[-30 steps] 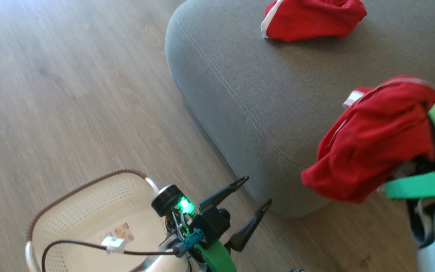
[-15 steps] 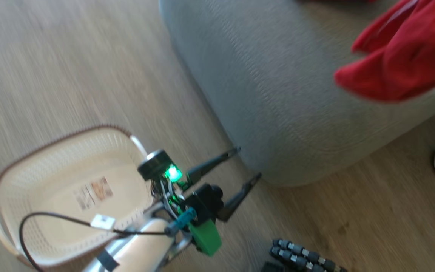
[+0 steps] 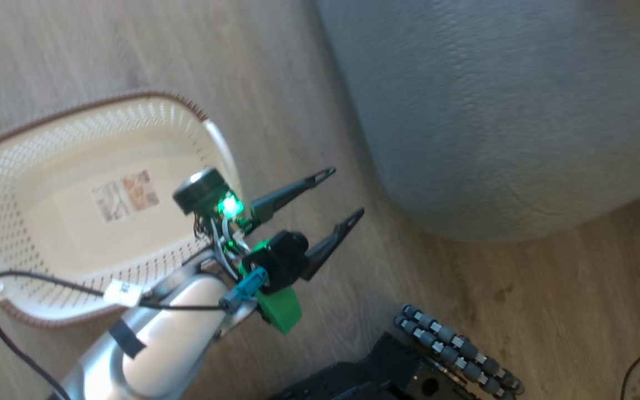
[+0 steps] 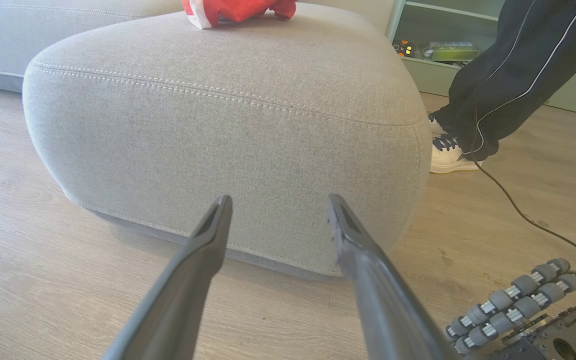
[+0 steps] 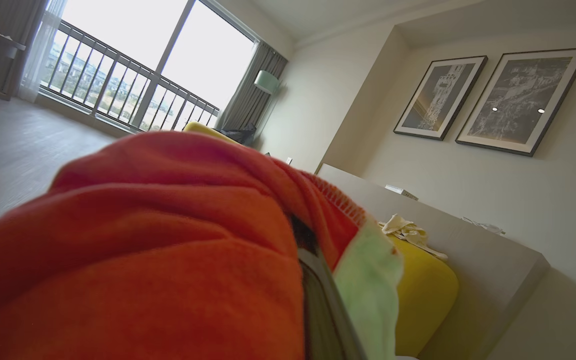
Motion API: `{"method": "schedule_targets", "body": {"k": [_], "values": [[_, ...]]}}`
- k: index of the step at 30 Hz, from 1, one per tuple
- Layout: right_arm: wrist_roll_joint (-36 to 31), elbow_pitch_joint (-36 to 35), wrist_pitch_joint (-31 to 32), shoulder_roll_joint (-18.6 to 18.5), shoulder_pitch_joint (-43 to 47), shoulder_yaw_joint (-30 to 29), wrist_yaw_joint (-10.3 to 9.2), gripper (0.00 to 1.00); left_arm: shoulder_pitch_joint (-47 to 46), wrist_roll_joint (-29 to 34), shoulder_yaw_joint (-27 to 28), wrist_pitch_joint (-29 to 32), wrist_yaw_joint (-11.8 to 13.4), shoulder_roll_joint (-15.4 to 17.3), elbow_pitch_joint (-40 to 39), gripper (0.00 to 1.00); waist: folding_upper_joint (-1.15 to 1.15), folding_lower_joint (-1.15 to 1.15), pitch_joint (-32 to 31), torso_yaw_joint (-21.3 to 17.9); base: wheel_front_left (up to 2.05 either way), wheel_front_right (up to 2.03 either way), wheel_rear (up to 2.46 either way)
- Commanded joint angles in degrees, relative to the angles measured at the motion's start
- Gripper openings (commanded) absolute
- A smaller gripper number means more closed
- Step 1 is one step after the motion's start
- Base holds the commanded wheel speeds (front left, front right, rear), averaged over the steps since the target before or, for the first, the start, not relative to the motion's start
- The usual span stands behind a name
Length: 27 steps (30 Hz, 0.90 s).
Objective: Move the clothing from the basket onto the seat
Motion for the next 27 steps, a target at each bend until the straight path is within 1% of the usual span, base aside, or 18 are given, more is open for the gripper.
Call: {"method": "schedule_targets", "body": {"k": [1,3,4,6,8,11,13,14,16,19,25,27], "values": [[-0.42,-0.29,0.50,-2.70,-2.65,-0.71,-0.02,0.00,-1.21,-0.13,0.56,-0.29,-0.05,0.63,-2.37,1.00,0.00,-0.02,3.15,2.85,0.00,0.00,0.00],[-0.95,3.28,1.00,-4.09,-6.57,-1.77,-0.02,0.00,-2.15,-0.21,0.68,-0.29,-0.05,0.89,-2.42,1.00,0.00,-0.02,4.39,3.91,0.00,0.00,0.00],[-1.64,7.45,1.66,-5.05,-9.62,-2.91,-0.02,0.00,-2.77,-0.47,1.49,-0.29,0.24,0.81,-2.59,1.00,0.00,-0.02,5.21,4.84,0.00,0.00,0.00],[-1.71,12.29,2.44,-5.76,-11.89,-3.94,-0.02,0.00,-3.31,-0.71,2.22,-0.29,0.48,0.57,-2.87,1.00,0.00,-0.02,5.87,5.93,0.00,0.00,0.00],[-1.67,17.45,3.35,-6.42,-13.34,-5.41,-0.02,0.00,-3.87,-0.65,2.42,-0.29,0.49,0.36,-2.99,1.00,0.00,-0.02,6.43,7.08,0.00,0.00,0.00],[-4.10,23.52,3.21,-7.73,-14.89,-7.99,-0.02,0.00,-4.43,-0.59,2.48,-0.29,0.46,0.15,-3.06,1.00,0.00,-0.02,7.30,8.58,0.00,0.00,0.00],[-6.90,27.30,3.15,-8.39,-15.49,-8.55,-0.02,0.00,-4.43,-0.66,2.83,-0.29,0.59,0.05,-3.03,1.00,0.00,-0.02,7.88,9.25,0.00,0.00,0.00],[-8.48,28.89,3.21,-8.71,-15.80,-8.66,-0.02,0.00,-4.32,-0.82,2.98,-0.29,0.62,-0.10,-3.08,1.00,0.00,-0.02,8.15,9.59,0.00,0.00,0.00],[-9.94,31.74,3.35,-8.99,-17.14,-10.69,-0.02,0.00,-4.06,-1.66,3.42,-0.29,0.58,-0.70,-3.20,1.00,0.00,-0.02,8.77,10.38,0.00,0.00,0.00],[-12.92,35.59,4.13,-9.80,-18.37,-13.61,-0.02,0.00,-4.63,-1.04,2.77,-0.29,0.46,-0.96,-3.75,1.00,0.00,-0.02,9.77,11.50,0.00,0.00,0.00],[-17.18,42.63,7.38,-10.79,-19.37,-24.70,-0.02,0.00,-4.90,-1.51,2.22,-0.29,0.26,-2.03,-4.57,1.00,0.00,-0.02,11.03,13.33,0.00,0.00,0.00],[-18.87,44.22,8.11,-10.46,-19.58,-26.21,-0.02,0.00,-4.96,-1.55,2.17,-0.29,0.22,-2.30,-4.78,1.00,0.00,-0.02,11.31,13.70,0.00,0.00,0.00]]}}
